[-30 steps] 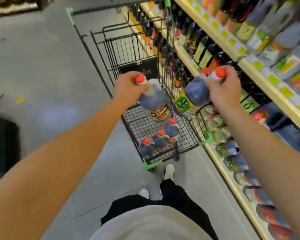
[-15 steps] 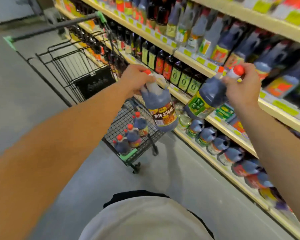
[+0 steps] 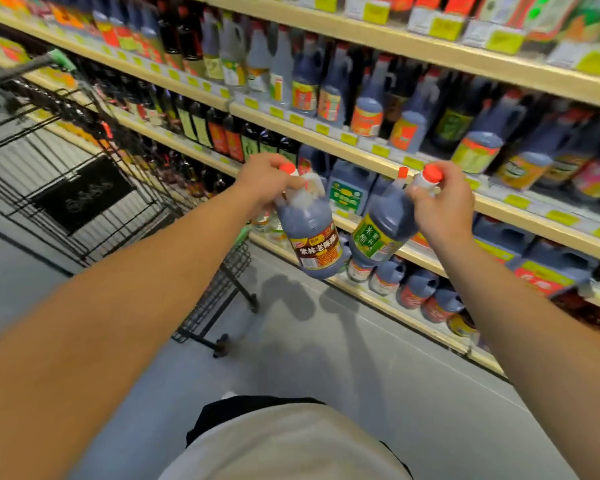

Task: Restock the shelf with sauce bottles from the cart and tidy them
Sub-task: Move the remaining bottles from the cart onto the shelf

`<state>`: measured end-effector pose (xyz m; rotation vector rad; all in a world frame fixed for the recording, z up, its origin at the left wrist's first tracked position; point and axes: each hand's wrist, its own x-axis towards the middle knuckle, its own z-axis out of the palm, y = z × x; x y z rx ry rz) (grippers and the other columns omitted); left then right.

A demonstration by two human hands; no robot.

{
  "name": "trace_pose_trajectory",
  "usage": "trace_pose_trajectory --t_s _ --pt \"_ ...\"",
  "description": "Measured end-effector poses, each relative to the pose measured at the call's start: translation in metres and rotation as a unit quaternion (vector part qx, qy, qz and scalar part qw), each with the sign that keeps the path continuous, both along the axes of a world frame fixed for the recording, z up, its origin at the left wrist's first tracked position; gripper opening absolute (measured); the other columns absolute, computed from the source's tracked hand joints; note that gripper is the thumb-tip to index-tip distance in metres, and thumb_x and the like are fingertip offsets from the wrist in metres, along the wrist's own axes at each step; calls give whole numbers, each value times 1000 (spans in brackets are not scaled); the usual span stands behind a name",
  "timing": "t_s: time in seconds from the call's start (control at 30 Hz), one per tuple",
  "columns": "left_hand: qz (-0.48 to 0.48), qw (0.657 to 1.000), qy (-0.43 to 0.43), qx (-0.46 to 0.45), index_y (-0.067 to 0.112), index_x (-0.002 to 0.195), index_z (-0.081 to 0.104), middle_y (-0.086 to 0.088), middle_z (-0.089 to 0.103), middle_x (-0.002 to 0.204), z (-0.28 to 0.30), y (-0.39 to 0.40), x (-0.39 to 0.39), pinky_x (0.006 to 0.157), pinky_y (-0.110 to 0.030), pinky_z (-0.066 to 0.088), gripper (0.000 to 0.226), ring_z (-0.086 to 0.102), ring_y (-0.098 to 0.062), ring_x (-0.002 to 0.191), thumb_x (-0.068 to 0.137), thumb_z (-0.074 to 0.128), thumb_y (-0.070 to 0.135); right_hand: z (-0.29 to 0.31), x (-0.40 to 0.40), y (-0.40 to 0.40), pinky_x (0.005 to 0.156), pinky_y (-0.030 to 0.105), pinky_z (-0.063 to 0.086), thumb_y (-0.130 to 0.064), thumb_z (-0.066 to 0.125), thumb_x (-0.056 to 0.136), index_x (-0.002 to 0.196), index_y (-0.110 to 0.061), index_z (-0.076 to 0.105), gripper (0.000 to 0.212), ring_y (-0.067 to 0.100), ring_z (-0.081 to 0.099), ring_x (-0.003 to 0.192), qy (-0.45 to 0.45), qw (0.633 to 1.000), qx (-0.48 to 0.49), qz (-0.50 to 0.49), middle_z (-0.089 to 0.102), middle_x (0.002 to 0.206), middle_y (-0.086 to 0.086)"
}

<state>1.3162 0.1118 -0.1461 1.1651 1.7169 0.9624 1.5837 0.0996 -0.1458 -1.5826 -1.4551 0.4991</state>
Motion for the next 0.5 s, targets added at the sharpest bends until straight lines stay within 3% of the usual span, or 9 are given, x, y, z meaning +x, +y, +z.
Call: trace_pose_trajectory --t_s 0.17,0.27,0.37,0.5 --pt "-7 1000 9 18 22 83 66 -8 68 91 -6 4 59 58 -34 51 18 65 -28 85 72 80 19 -3 53 -3 75 24 34 -12 62 84 115 -18 57 32 15 50 92 16 1000 -13 -5 56 101 -6" --pt "-14 999 17 33 24 74 67 -4 64 78 -8 10 86 54 -30 45 15 61 -25 75 72 80 16 -3 80 0 69 21 32 -12 62 85 115 -17 56 31 13 50 90 22 1000 -12 -11 57 100 -7" --pt "-20 998 38 51 24 80 68 1 64 78 -7 18 110 53 -27 43 16 56 -20 70 73 79 16 -4 101 6 70 22 33 -12 63 84 116 -19 56 33 13 50 89 26 999 -13 -23 57 100 -8" --pt "-35 993 66 91 23 84 67 1 66 85 -10 38 132 72 -37 53 18 62 -22 83 72 79 16 -9 119 19 71 22 33 -10 63 84 116 -17 56 33 12 50 90 30 998 -9 -47 57 100 -8"
